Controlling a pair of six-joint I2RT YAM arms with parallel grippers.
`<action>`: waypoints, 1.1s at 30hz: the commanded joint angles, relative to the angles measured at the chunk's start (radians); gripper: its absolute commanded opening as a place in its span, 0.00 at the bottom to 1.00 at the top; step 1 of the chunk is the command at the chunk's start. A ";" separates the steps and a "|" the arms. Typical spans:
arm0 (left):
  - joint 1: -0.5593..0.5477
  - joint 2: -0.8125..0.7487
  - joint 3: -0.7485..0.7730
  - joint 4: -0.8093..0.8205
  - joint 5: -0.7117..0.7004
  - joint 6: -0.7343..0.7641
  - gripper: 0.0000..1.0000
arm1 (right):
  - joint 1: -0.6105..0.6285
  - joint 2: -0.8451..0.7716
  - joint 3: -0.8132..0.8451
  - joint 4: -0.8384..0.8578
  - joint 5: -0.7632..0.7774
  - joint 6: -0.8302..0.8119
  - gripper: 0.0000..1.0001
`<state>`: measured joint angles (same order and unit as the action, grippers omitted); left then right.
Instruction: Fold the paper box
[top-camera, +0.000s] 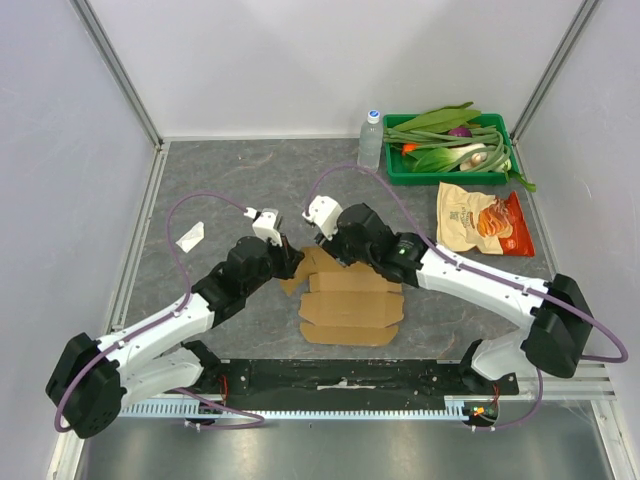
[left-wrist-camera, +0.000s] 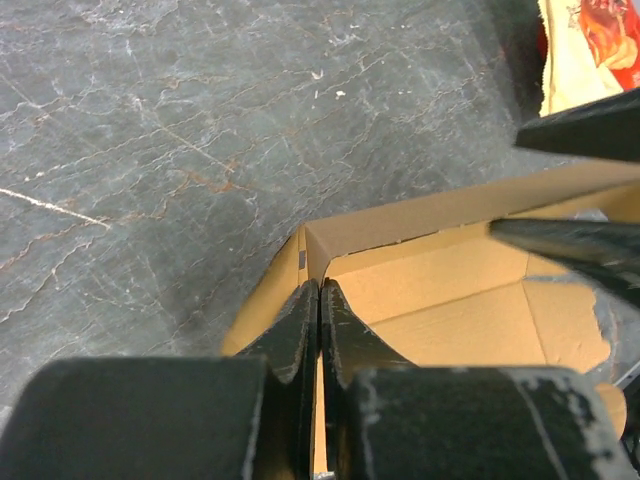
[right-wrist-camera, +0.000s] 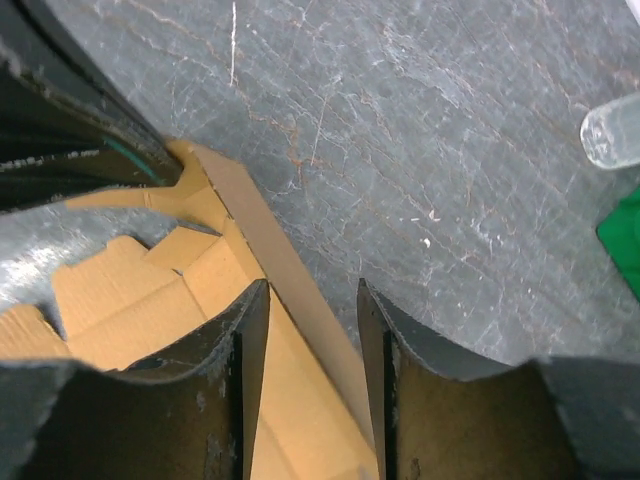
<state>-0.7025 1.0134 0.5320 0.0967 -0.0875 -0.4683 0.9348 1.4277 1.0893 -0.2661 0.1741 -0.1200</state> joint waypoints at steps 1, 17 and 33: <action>-0.020 -0.030 -0.023 0.090 -0.090 0.040 0.03 | -0.005 -0.085 0.110 -0.126 0.079 0.232 0.50; -0.078 -0.033 -0.021 0.123 -0.340 0.034 0.02 | -0.088 -0.250 0.057 -0.056 -0.038 1.337 0.94; -0.092 -0.044 -0.020 0.044 -0.546 -0.132 0.02 | 0.016 -0.165 -0.143 0.200 0.102 1.671 0.76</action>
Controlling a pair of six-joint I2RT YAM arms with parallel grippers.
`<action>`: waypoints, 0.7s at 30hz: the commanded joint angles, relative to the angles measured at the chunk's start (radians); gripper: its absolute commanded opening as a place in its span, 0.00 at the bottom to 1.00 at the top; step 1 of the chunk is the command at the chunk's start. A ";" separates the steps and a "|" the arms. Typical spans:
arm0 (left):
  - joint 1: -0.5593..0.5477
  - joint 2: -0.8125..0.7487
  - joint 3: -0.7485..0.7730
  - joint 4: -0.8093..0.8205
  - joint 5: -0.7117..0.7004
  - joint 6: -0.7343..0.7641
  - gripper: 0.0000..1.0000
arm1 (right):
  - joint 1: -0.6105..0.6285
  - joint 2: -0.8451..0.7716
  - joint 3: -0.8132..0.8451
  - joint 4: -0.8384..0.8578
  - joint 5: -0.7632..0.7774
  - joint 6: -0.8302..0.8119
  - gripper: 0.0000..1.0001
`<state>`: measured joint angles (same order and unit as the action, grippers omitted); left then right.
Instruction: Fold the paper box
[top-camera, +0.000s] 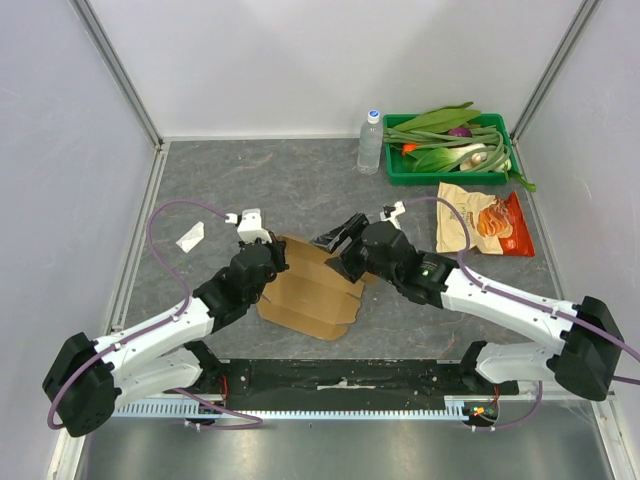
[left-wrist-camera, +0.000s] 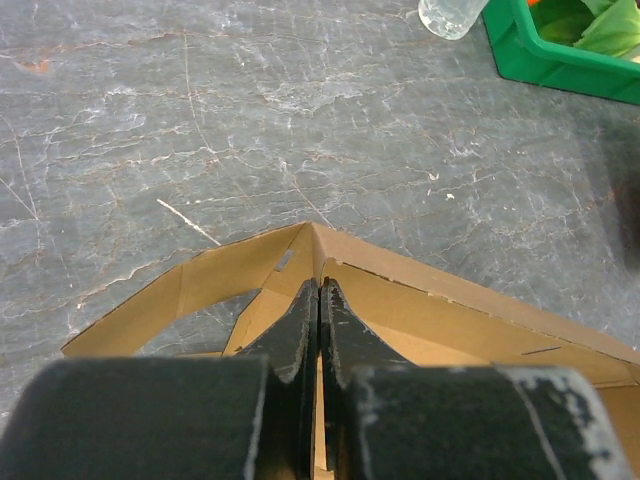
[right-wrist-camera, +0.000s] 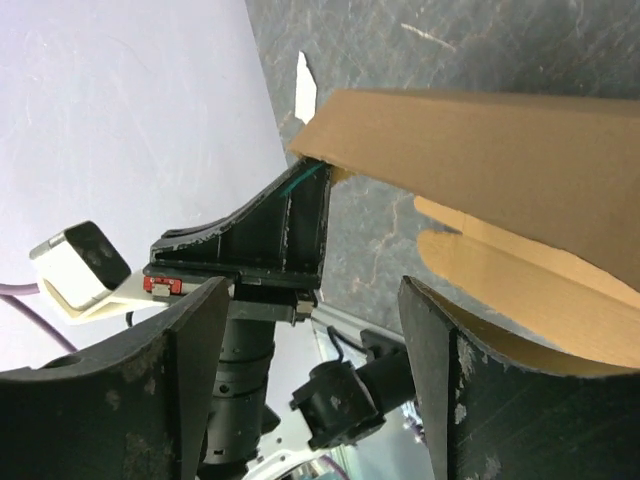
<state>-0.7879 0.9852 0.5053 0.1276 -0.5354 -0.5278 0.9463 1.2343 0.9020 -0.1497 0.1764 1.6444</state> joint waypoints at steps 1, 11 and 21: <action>-0.007 -0.010 0.006 0.020 -0.094 -0.070 0.02 | 0.006 0.048 0.079 0.117 0.101 -0.218 0.75; -0.005 -0.006 -0.014 0.043 -0.069 -0.046 0.02 | 0.002 0.031 0.193 -0.105 -0.029 -1.392 0.75; -0.007 -0.022 -0.017 0.040 -0.078 -0.031 0.02 | 0.025 -0.009 0.040 0.079 -0.172 -1.992 0.52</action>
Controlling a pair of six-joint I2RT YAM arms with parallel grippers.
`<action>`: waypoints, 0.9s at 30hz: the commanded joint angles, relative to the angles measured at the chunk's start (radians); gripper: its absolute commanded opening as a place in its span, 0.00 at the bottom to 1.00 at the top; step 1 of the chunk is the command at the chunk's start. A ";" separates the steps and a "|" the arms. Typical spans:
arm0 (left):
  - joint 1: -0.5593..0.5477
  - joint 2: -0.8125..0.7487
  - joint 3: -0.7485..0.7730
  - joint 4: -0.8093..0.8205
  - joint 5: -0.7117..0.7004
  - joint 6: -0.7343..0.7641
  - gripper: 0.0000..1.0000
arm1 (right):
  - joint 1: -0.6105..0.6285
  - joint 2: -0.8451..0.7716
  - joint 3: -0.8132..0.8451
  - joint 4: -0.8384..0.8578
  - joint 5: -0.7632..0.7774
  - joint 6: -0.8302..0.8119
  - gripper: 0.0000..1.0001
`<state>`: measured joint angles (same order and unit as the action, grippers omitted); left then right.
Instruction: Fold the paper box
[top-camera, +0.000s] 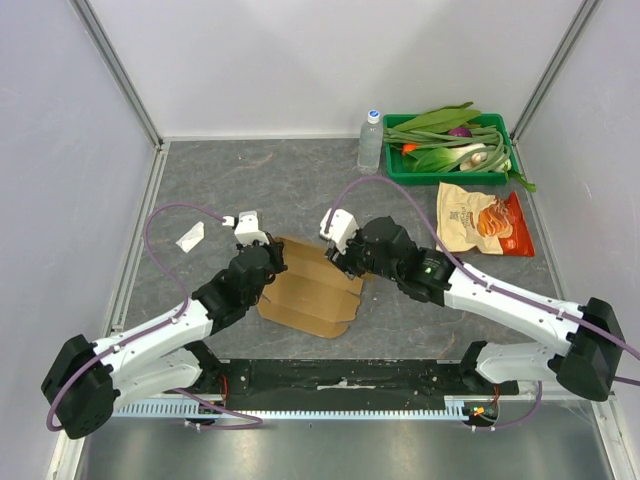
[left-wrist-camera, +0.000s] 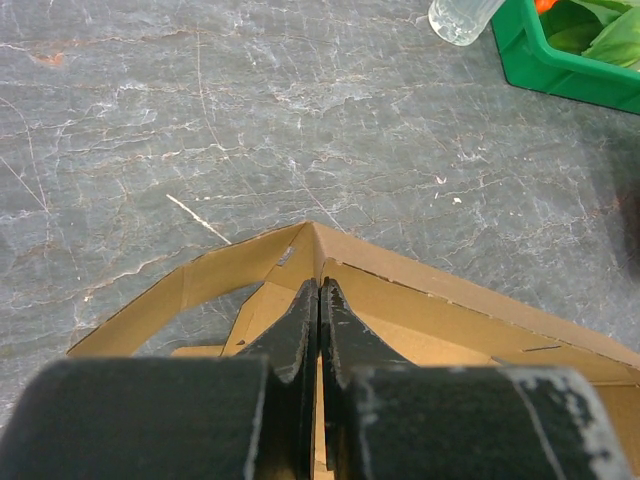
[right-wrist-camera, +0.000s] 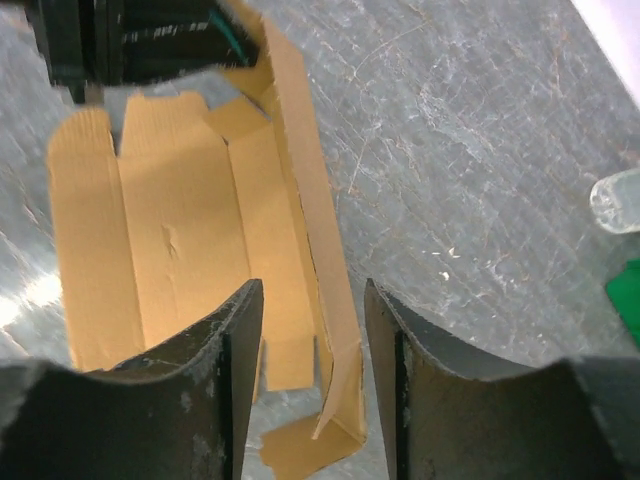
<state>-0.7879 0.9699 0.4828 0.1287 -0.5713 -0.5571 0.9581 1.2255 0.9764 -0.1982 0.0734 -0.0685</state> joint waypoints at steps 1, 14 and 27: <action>-0.007 -0.004 0.007 0.037 -0.042 -0.001 0.02 | 0.028 0.008 -0.036 0.166 -0.063 -0.293 0.50; -0.005 0.024 0.005 0.063 -0.024 -0.023 0.02 | 0.111 0.213 -0.027 0.339 0.104 -0.468 0.30; -0.005 0.012 -0.016 0.081 -0.009 -0.020 0.02 | 0.122 0.284 -0.031 0.413 0.152 -0.583 0.28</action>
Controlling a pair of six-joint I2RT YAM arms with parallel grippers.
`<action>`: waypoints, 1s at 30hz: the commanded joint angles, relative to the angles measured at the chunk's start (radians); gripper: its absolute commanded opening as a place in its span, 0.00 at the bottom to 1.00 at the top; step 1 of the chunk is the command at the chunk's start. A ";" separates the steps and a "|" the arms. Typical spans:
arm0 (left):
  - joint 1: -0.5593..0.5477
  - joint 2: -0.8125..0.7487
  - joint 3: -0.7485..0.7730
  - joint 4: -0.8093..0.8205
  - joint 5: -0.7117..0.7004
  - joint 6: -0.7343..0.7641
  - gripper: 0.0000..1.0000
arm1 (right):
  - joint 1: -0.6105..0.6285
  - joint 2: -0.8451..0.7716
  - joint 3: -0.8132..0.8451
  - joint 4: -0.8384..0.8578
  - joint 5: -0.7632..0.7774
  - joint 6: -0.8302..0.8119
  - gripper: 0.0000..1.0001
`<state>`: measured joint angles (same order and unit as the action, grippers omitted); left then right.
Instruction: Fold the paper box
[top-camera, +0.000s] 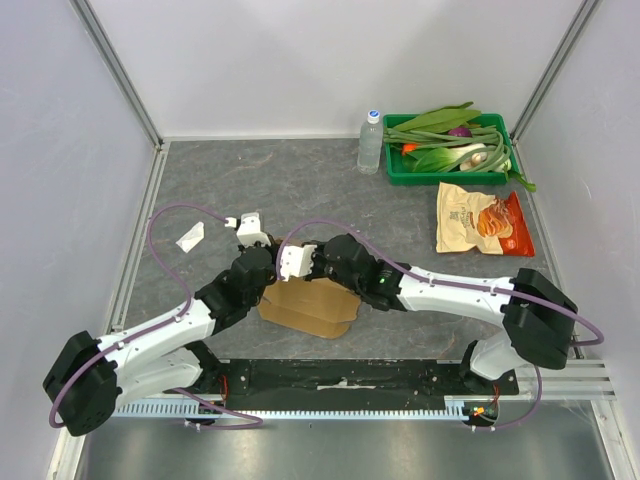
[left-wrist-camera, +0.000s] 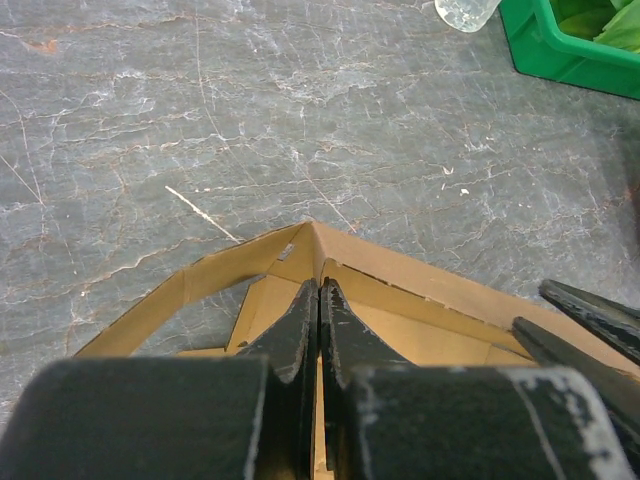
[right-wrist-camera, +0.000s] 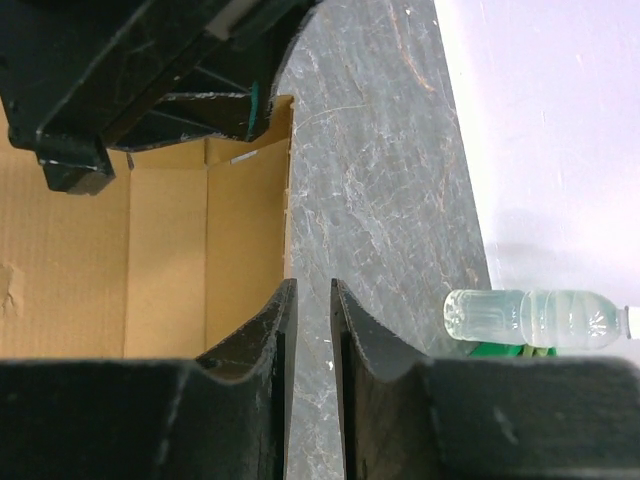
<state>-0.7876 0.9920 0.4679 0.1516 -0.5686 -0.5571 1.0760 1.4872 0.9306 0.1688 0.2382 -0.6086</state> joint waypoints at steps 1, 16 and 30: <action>-0.006 -0.013 0.000 0.059 -0.008 -0.020 0.02 | 0.002 0.027 0.017 0.046 -0.014 -0.042 0.33; -0.006 -0.023 0.008 0.039 -0.017 -0.003 0.02 | -0.002 -0.059 -0.013 0.103 -0.028 0.099 0.56; -0.006 -0.026 0.025 0.022 -0.017 -0.017 0.02 | -0.007 0.016 -0.021 0.093 -0.010 0.101 0.51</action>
<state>-0.7879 0.9878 0.4675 0.1513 -0.5659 -0.5571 1.0756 1.4708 0.9222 0.2245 0.2108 -0.5060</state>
